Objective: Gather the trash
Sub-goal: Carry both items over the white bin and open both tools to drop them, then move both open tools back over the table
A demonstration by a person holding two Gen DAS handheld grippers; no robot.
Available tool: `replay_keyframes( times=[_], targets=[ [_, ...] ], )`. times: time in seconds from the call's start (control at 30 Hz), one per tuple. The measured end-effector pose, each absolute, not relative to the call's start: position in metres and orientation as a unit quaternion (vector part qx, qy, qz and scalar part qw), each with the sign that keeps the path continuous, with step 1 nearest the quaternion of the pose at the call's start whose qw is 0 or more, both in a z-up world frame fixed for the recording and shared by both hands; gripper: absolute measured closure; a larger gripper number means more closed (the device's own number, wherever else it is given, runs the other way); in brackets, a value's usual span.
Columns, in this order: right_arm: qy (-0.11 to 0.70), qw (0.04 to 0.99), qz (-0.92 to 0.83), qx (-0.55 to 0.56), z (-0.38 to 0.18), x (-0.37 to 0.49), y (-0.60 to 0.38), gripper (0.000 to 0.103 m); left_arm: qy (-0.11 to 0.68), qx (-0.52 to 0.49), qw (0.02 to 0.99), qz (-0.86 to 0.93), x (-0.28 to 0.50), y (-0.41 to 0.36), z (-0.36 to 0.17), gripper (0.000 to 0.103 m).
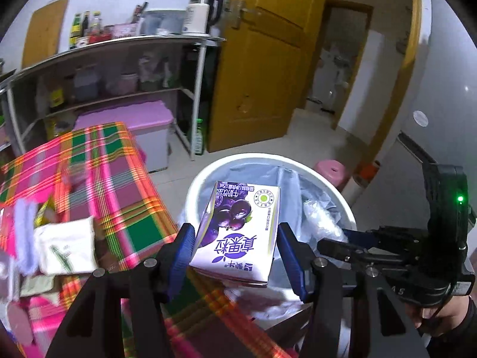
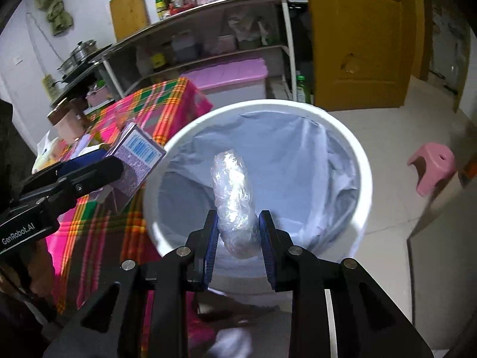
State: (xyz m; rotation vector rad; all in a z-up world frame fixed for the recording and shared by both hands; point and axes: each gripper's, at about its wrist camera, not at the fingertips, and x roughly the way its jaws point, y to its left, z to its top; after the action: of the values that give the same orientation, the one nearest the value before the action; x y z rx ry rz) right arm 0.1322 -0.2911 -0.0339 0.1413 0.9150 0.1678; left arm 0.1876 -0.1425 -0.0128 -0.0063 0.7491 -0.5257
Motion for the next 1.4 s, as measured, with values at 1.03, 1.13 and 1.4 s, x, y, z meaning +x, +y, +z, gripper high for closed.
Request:
replay_keyframes(
  times=[1.03, 1.13, 1.4],
  targets=[
    [0.408, 0.904, 0.111, 0.061, -0.014, 0.11, -0.274, 0.061, 0.368, -0.012, 0.907, -0.202, 0.156, -0.121, -0.006, 0.046],
    [0.403, 0.905, 0.124, 0.056, -0.011, 0.105, -0.26, 0.061, 0.366, -0.017, 0.911, -0.189, 0.147, -0.108, -0.003, 0.046],
    [0.394, 0.903, 0.162, 0.049, -0.008, 0.094, -0.228, 0.061, 0.368, -0.034, 0.919, -0.139, 0.121, -0.065, -0.004, 0.046]
  ],
)
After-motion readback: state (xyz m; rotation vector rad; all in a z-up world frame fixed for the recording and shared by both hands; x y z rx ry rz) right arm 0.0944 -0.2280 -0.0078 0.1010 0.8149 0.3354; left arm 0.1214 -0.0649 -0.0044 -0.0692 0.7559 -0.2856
